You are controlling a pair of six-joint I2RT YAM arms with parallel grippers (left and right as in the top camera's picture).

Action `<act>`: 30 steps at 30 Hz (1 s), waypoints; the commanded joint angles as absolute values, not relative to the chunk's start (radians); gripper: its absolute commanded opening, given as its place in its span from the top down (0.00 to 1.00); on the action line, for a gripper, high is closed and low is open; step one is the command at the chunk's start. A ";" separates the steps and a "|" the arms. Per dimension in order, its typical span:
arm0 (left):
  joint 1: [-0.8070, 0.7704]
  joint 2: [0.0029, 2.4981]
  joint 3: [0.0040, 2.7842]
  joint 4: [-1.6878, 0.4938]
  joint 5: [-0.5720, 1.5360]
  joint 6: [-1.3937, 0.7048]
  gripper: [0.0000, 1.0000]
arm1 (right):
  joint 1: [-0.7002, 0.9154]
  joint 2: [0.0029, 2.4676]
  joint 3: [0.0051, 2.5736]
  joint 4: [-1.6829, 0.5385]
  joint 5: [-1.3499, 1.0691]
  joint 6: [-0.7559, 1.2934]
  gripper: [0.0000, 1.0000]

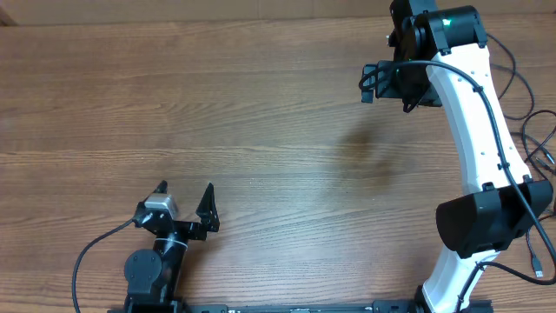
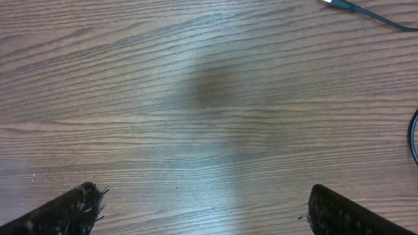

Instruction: Untangle cables

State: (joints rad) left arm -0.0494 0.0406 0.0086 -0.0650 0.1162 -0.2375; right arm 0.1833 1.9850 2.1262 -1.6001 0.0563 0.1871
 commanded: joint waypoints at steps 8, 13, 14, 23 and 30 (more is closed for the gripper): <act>-0.006 0.002 0.005 -0.066 0.174 -0.083 0.01 | 0.181 1.953 2.133 -1.599 0.057 0.194 0.00; -0.006 0.002 0.005 -0.066 0.171 -0.084 0.00 | 0.181 1.953 2.133 -1.599 0.057 0.194 0.00; -0.007 0.002 0.005 -0.066 0.167 -0.085 0.00 | 0.181 1.953 2.133 -1.599 0.057 0.194 0.00; -0.002 0.003 0.005 -0.064 0.150 -0.085 0.01 | 0.181 1.953 2.133 -1.599 0.057 0.194 0.00; -0.002 0.004 0.005 -0.064 0.150 -0.085 0.00 | 0.181 1.953 2.133 -1.599 0.057 0.194 0.00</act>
State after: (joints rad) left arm -0.0105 0.0151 0.0090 -0.0631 0.1493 -0.1005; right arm 0.1833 1.9850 2.1262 -1.6005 0.0563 0.1871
